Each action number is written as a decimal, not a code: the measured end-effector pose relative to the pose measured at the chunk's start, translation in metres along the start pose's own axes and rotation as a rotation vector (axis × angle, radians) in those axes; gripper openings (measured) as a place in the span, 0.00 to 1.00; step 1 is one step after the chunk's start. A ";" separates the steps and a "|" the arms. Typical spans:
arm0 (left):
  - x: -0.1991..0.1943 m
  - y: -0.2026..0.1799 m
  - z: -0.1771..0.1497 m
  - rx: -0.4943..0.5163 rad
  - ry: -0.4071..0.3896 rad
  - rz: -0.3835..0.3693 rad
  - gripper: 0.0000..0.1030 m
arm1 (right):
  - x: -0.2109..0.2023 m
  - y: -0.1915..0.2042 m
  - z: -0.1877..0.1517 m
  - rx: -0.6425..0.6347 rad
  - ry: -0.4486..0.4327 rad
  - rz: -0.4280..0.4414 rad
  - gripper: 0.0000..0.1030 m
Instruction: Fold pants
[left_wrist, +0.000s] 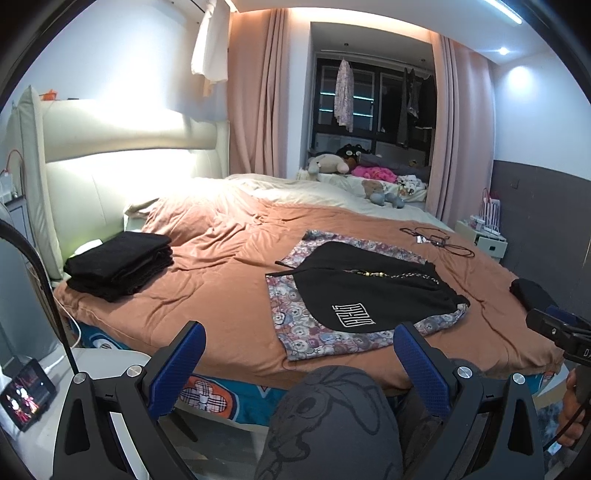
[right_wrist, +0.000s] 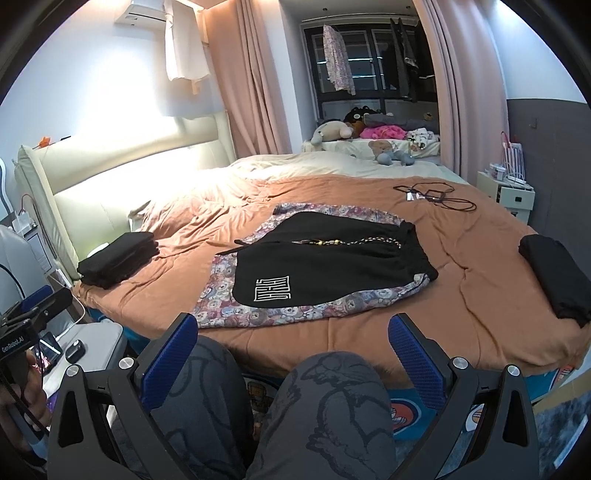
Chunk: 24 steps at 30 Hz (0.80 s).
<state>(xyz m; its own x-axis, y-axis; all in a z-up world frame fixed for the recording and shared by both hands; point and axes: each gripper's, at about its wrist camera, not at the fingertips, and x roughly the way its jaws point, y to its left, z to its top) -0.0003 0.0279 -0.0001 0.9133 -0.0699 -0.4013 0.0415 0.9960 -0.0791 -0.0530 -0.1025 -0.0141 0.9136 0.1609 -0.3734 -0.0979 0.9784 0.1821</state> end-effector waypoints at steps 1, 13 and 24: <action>0.002 -0.001 0.001 0.003 0.002 -0.006 1.00 | 0.001 -0.001 0.001 0.013 -0.005 0.005 1.00; 0.027 -0.003 0.000 0.004 0.034 -0.041 0.98 | 0.016 -0.002 0.007 -0.017 0.053 -0.067 1.00; 0.078 -0.002 0.003 -0.049 0.071 0.018 0.98 | 0.051 -0.022 0.017 0.055 0.009 -0.095 1.00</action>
<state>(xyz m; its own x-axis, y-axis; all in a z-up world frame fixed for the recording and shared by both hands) 0.0718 0.0204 -0.0282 0.8825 -0.0578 -0.4667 0.0040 0.9933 -0.1155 0.0020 -0.1185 -0.0220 0.9140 0.0689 -0.3998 0.0115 0.9807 0.1951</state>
